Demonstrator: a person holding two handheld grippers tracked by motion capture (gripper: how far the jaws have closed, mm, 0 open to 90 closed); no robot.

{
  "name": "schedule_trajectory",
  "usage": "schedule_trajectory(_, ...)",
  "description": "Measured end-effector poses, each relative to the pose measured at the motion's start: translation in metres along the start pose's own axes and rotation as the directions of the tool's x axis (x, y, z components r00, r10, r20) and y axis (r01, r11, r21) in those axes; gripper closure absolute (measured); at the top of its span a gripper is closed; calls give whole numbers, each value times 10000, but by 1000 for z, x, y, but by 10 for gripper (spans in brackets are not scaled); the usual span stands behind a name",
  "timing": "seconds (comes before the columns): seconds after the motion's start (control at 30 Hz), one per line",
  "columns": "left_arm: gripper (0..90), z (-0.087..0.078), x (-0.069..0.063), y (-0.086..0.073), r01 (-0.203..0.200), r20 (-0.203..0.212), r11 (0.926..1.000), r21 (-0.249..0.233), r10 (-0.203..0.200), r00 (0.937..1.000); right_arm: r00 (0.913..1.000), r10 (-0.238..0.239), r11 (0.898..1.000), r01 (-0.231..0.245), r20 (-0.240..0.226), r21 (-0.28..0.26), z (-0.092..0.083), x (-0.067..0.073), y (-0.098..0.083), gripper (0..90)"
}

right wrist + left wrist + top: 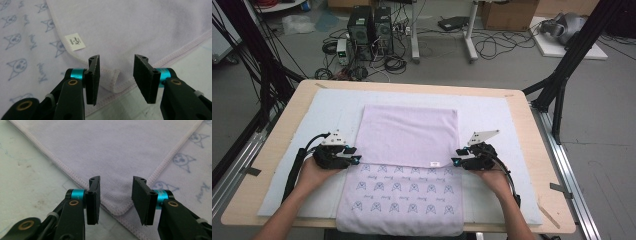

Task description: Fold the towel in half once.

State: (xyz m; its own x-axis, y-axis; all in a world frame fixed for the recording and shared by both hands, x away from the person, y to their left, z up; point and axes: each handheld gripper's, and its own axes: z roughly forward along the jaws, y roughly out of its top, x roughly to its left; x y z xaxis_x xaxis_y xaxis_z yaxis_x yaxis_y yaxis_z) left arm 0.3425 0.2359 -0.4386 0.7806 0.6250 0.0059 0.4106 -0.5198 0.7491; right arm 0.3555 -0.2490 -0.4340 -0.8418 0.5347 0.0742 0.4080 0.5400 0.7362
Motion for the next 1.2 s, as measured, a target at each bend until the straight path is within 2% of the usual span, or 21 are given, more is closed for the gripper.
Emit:
schedule_trajectory(0.13, 586, -2, -2, 1, -41, 5, 9999, -136, 41, 10000, 9999, -28, 10000, 29, -166, 59, -3, 4, -4, 575)
schedule_trajectory(0.27, 585, -3, -3, 7, -19, 105, 9992, -401, 23, 9999, 9996, -280, 9980, 279, -19, -565, -8, 6, 3, 569)
schedule_trajectory(0.43, 584, 4, -7, 6, -166, 343, 9999, 36, 165, 9993, 9988, -149, 9999, 146, -471, -77, 5, 4, 3, 510)
schedule_trajectory(0.47, 615, 6, -8, 5, -256, 410, 9996, 91, 252, 9988, 9981, -95, 9999, 97, -608, 25, 7, 4, 2, 513)
schedule_trajectory(0.53, 690, 7, -10, 4, -483, 366, 9988, 123, 478, 9982, 9974, -136, 9994, 157, -712, 303, 12, 5, 0, 564)
schedule_trajectory(0.6, 798, 7, -9, 4, -566, 336, 9984, 86, 563, 9979, 9980, -202, 9994, 217, -599, 256, 12, 6, -1, 682)
schedule_trajectory(0.67, 852, 6, -7, 4, -372, 415, 9993, 40, 370, 9985, 9960, -150, 9995, 172, -886, 251, 11, 5, -1, 795)
schedule_trajectory(0.73, 864, 4, -5, 5, -281, 440, 9996, -9, 281, 9986, 9957, -309, 9990, 335, -875, 279, 9, 5, 0, 824)
schedule_trajectory(0.9, 867, -12, -4, 12, -125, 468, 9989, -443, 146, 9988, 9970, -254, 9984, 216, -735, -528, -7, 6, 5, 830)
schedule_trajectory(1.03, 867, -31, -13, 19, -345, 447, 9969, -701, 377, 9983, 9968, -484, 9947, 424, -631, -934, -21, 13, 10, 832)
schedule_trajectory(1.13, 867, -45, -24, 15, -509, 497, 9947, -892, 555, 9972, 9946, -774, 9912, 693, -692, -1127, -33, 27, 10, 832)
schedule_trajectory(1.2, 867, -56, -36, 7, -658, 657, 9935, -924, 720, 9952, 9920, -951, 9889, 846, -826, -1222, -42, 40, 4, 833)
